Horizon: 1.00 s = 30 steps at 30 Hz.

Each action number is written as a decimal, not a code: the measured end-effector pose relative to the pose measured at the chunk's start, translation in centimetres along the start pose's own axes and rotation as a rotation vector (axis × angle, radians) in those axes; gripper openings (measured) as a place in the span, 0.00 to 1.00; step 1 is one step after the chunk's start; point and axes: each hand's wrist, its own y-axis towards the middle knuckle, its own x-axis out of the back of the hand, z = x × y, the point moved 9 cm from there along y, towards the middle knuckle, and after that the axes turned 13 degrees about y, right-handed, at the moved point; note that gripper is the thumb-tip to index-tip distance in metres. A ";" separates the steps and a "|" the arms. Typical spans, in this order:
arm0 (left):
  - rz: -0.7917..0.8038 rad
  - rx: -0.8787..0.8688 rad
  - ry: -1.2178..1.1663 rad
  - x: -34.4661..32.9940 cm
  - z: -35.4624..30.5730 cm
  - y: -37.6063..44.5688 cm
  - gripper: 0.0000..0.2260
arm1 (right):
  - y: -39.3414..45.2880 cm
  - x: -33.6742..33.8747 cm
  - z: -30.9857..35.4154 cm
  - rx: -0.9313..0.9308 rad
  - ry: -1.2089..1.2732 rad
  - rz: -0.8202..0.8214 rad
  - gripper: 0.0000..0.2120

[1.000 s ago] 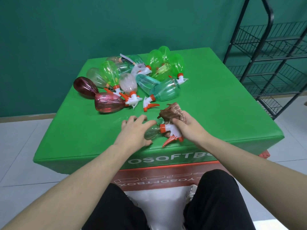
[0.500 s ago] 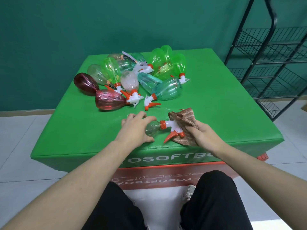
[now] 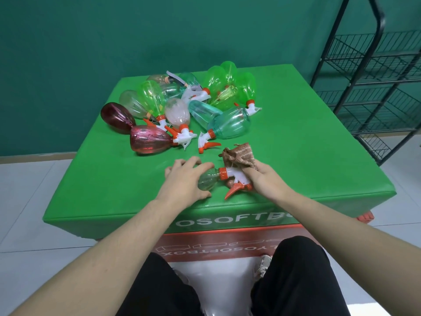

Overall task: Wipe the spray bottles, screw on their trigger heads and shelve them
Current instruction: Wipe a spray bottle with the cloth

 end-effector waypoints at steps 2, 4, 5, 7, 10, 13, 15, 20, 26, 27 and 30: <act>0.016 0.011 -0.019 0.0 0.2 0.1 0.37 | 0.1 0.0 0.2 0.014 0.006 -0.017 0.13; 0.024 0.027 -0.040 0.0 0.4 0.3 0.38 | -0.2 0.2 -0.2 -0.002 -0.009 -0.014 0.13; 0.024 0.037 -0.054 0.1 0.5 0.3 0.38 | -0.4 0.4 -0.6 -0.010 -0.013 -0.012 0.13; 0.030 0.061 -0.076 0.2 0.6 0.4 0.38 | -1.1 0.9 -0.8 -0.001 -0.036 -0.023 0.13; 0.040 0.098 -0.103 0.3 0.8 0.5 0.38 | -2.2 1.5 -0.8 0.028 -0.063 -0.039 0.11; 0.059 0.124 -0.108 0.5 0.9 0.6 0.39 | -3.1 2.2 -1.0 0.042 -0.084 -0.030 0.11; 0.075 0.126 -0.090 0.5 0.7 0.5 0.39 | -3.6 2.9 -1.1 0.039 -0.099 -0.029 0.11; 0.064 0.152 -0.095 0.8 0.8 0.0 0.40 | -4.2 4.6 0.1 0.036 0.158 -0.100 0.13; 0.055 0.113 -0.057 0.3 0.7 -0.9 0.40 | -2.3 4.4 2.4 0.165 0.037 -0.162 0.13; 0.054 0.090 -0.029 0.2 0.6 -0.9 0.41 | -1.9 4.0 2.8 0.196 -0.050 -0.150 0.14; 0.067 0.051 0.017 -0.1 0.5 -0.7 0.43 | -1.2 1.7 4.2 0.314 -0.325 -0.036 0.14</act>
